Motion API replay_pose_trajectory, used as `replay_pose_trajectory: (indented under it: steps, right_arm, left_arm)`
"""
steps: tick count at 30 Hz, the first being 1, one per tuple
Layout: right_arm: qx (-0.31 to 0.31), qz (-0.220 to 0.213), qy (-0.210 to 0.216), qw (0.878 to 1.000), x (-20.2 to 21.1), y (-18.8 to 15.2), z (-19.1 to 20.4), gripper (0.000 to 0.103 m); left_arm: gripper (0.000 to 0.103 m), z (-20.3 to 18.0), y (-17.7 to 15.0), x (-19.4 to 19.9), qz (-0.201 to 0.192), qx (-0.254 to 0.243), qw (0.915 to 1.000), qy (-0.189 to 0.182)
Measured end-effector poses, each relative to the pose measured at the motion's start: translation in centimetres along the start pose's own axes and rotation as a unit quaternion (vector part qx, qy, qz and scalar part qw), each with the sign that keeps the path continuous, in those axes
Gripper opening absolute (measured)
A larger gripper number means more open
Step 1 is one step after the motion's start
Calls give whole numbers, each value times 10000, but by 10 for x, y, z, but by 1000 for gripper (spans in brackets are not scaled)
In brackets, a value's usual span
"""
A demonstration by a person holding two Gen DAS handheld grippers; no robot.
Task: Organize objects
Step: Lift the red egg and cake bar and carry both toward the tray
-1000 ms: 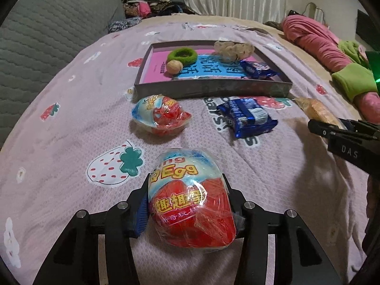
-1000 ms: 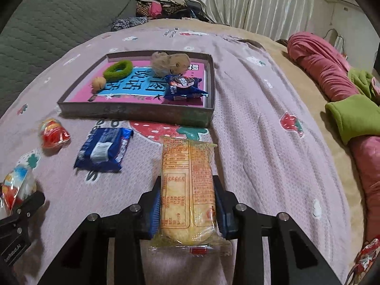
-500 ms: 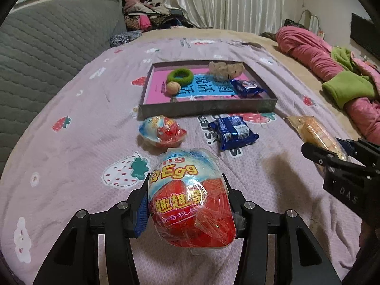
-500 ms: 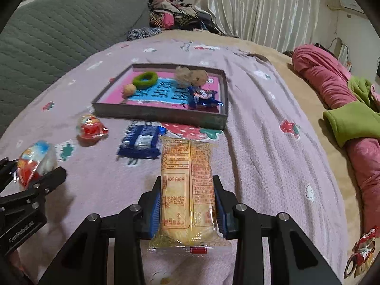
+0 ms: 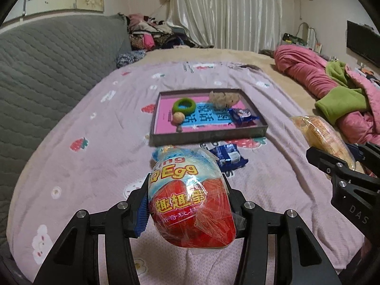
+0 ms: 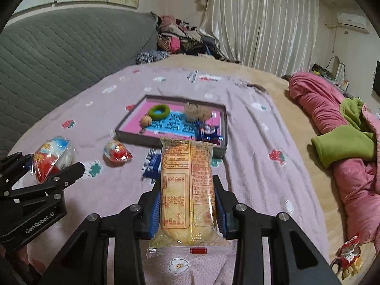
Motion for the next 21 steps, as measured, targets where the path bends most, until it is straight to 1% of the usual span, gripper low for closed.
replay_pose_trajectory:
  steps: [10,13,15,17,21]
  right_arm:
    - [130,-549,-89,9984,50,28,9,38]
    - [222,-653,-123,9975,60,36,13,38]
    - [180,-710,-98,9973,64,42,14,38]
    - [101,-765,26,9970,69,47,16,38]
    - [101,-886,19,9960,75,54,18,38]
  left_arm:
    - [52,3,22,50,-446,-148,9988,146]
    - [52,3,26,57,-498,-166,9985,122]
    - [52,4,28,58,-505,-172,9985,122]
    - [52,5,32,61,-553,-153,9983,123]
    - [52,9,39,67,-644,-109,9978,99]
Point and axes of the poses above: each gripper's, at about its wrist camera, not at the fingertips, and x roughly against the way its jaws point, z to its left, y to its top, the point moved 9 cm from there along -x, roughly the way its jaws point
